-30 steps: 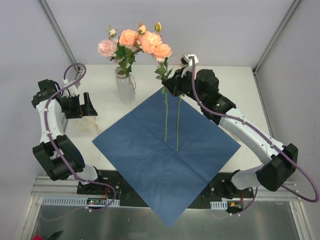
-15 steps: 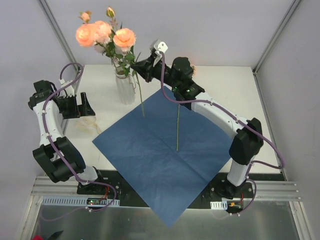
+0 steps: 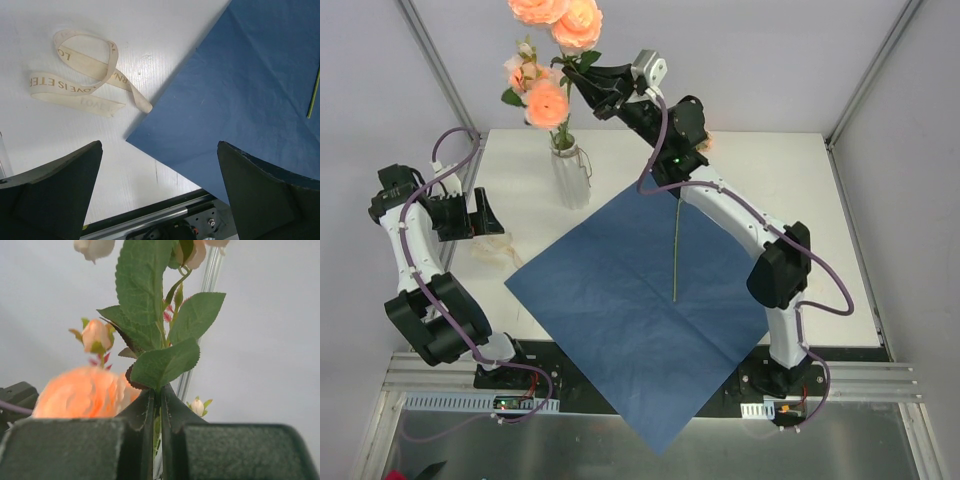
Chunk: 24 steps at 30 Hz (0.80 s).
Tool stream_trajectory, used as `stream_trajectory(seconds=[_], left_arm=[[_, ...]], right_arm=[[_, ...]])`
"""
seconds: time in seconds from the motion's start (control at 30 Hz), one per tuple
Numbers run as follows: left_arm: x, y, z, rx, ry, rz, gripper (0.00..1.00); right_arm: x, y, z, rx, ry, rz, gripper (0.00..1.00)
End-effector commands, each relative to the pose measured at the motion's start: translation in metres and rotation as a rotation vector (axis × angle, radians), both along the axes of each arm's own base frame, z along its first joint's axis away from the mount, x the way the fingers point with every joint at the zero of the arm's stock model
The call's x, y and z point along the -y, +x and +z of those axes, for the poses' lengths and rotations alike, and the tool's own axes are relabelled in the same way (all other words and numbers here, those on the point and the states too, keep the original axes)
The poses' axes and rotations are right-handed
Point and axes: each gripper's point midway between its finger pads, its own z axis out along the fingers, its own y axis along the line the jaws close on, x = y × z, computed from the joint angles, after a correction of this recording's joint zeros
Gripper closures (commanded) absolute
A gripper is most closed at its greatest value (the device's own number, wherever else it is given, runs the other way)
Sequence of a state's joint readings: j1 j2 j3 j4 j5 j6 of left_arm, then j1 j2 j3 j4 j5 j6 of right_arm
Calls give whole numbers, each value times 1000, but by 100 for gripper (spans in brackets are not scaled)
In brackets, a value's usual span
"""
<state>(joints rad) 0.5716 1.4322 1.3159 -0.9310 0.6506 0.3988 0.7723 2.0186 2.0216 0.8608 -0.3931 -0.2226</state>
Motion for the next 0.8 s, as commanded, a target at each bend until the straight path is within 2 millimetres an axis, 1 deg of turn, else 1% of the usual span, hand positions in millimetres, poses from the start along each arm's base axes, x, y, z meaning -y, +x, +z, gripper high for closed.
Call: stream_trajectory(seconds=[0.0,0.03,0.1,0.13,0.17,0.2,0.27,0.4,0.47,0.5,0.53,0.57,0.63,0.67,0.7,0.77], left_arm=[[0,0,9,27,-5,-24,1],[-1,-1,8,25,-5,-23,1],[-2,0,8,24,-3,-21,1],[-2,0,8,20,-5,-22,1],[-3,0,9,21,-3,-20,1],[-3,0,9,21,-4,-22,1],[-4,-1,10,18,-3,-19,1],[-7,0,11,16,1,-14,1],[-6,0,12,14,0,-17,1],[-8,0,12,14,0,-14,1],[-7,0,12,14,1,-17,1],[-8,0,13,15,3,-16,1],[-8,0,13,12,5,-15,1],[-9,0,13,12,6,-13,1],[-9,0,13,9,4,-13,1],[-10,1,14,11,5,-11,1]], right_arm=[[18,-18,55,181,108,-43,100],[14,-13,50,182,96,-53,99],[10,-10,50,213,76,-84,100],[7,-4,45,211,67,-101,100],[6,-1,44,220,59,-118,100],[4,4,39,215,53,-129,100],[3,9,37,213,53,-147,99],[-4,23,23,195,38,-173,100],[-5,29,19,184,36,-185,100],[-5,36,13,171,31,-191,100],[-7,38,10,163,29,-192,99],[-5,40,13,162,36,-199,100],[-9,47,5,146,25,-202,100],[-7,51,5,140,30,-213,100],[-10,57,-2,125,25,-217,100],[-7,67,-8,73,42,-226,100]])
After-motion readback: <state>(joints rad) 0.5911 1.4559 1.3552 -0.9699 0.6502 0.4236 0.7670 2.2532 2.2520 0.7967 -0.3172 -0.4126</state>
